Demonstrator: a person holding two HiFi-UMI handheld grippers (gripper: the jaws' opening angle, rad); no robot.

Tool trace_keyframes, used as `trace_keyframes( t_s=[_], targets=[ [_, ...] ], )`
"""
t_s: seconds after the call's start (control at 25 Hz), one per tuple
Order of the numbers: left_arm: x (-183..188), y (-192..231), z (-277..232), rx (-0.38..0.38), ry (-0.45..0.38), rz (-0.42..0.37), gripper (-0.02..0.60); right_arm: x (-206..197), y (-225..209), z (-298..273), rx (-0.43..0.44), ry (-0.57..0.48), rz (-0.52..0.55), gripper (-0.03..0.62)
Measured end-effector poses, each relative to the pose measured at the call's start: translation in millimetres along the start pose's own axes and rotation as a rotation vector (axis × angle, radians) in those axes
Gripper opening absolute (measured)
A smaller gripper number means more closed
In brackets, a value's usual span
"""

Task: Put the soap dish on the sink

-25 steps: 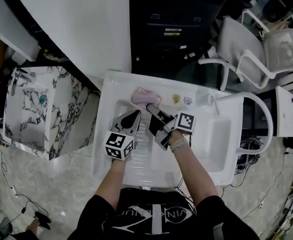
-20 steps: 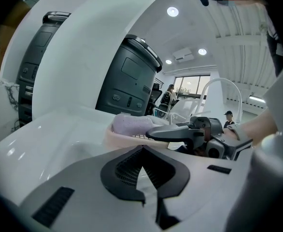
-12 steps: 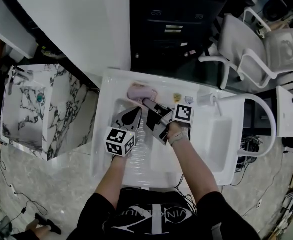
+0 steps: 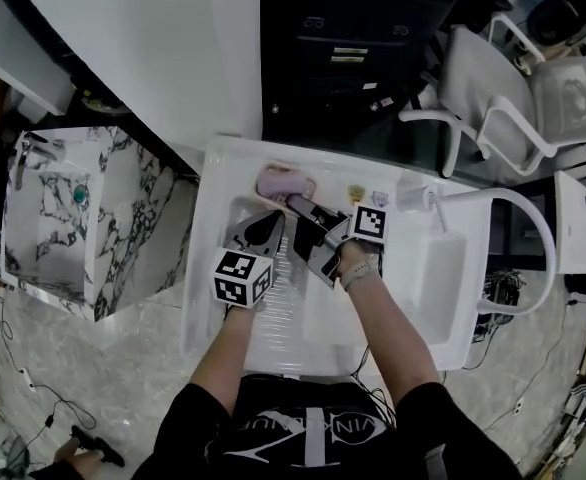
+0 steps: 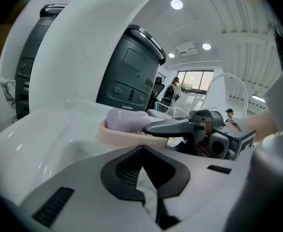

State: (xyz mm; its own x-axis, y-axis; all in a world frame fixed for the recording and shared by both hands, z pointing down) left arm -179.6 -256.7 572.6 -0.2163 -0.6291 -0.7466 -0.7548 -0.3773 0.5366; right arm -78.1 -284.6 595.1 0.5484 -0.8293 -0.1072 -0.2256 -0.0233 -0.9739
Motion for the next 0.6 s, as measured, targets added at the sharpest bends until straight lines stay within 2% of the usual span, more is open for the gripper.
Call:
trace_keyframes(
  t_s=[0.28,0.6],
  targets=[
    [-1.0,-0.5,-1.8,-0.021,0.007,0.029,0.012,0.6,1.2,1.0,0.018,0.019,-0.004,0.072],
    [-2.0,-5.2,-5.0,-0.041,0.017,0.044,0.012,2.5,6.5,6.5,0.033,0.07,0.043,0.196]
  ],
)
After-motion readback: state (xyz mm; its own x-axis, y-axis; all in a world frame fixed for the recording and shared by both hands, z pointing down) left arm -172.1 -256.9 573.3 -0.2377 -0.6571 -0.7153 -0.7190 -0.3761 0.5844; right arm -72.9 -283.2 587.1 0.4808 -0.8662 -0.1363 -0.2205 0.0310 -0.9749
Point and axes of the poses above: the fingertips, and each gripper's own axes: z backward along the fingers, y to its left, x out of its top, the point moved 5 cm from there along z, backward along the fingers, and after that the axes turned 13 degrees about z, right-handed, at the moved point
